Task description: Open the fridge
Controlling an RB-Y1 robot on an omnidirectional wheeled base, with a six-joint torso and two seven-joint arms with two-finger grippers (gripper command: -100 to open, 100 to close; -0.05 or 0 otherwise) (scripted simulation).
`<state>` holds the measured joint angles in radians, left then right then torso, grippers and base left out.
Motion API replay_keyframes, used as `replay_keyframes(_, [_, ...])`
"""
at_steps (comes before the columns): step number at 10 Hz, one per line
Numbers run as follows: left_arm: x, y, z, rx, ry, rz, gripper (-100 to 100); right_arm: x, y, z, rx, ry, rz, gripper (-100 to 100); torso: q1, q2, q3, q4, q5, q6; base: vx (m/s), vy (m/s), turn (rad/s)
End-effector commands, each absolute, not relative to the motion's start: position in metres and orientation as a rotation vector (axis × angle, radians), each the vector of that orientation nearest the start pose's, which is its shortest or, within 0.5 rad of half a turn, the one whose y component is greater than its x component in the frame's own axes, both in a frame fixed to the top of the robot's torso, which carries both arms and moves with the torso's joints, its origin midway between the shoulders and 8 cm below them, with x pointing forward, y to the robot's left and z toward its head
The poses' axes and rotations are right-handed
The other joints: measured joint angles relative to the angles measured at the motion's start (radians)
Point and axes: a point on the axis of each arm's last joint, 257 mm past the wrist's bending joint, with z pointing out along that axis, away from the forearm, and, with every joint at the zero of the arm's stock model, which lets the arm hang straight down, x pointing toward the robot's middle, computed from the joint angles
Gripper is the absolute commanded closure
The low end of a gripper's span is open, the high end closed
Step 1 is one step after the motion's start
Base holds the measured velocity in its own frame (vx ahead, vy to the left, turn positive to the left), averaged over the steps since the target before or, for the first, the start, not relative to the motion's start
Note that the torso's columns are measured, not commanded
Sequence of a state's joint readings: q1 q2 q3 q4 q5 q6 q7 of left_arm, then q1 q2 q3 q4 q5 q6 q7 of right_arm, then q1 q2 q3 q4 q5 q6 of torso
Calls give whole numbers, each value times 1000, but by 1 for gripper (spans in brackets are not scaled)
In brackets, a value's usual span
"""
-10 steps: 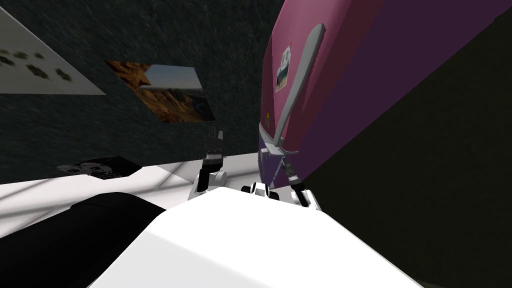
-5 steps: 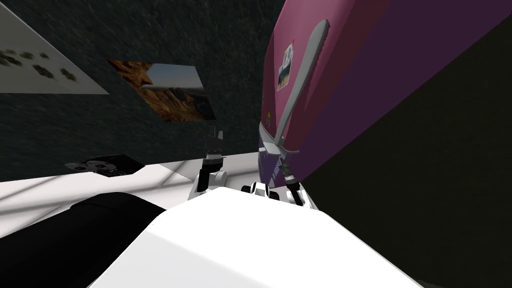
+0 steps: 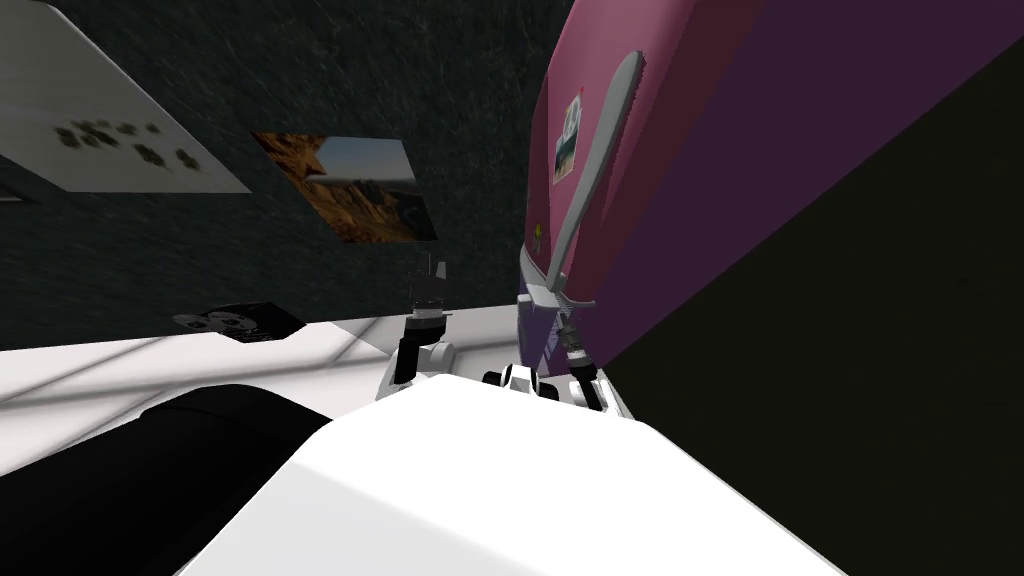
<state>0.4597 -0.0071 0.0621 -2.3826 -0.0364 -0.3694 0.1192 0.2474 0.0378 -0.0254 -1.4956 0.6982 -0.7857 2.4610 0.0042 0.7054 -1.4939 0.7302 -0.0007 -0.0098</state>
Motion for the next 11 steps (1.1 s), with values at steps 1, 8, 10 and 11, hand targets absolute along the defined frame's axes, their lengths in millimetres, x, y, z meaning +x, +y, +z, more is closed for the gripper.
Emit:
replay_keyframes(1, [343, 291, 59, -674, 582, -1341, 0, 433, -143, -219, -1089, 769, -1049, -100, 1, -2, -1, 0, 0, -1, -1, -29, 94])
replay_keyframes(8, [343, 291, 59, -674, 582, -1341, 0, 429, -150, -230, -1105, 729, -994, 100, -2, 10, 6, -2, -1, 3, 8, 34, -77])
replay_keyframes(10, [343, 291, 59, -674, 582, -1341, 0, 428, -148, -222, -1092, 701, -992, 100, -6, 12, 7, -4, -2, 7, -7, 43, -77])
replay_keyframes(11, [343, 291, 59, -673, 582, -1341, 0, 427, -157, -223, -1124, 676, -997, -100, -8, 16, 9, -1, -2, 6, -21, 15, -12])
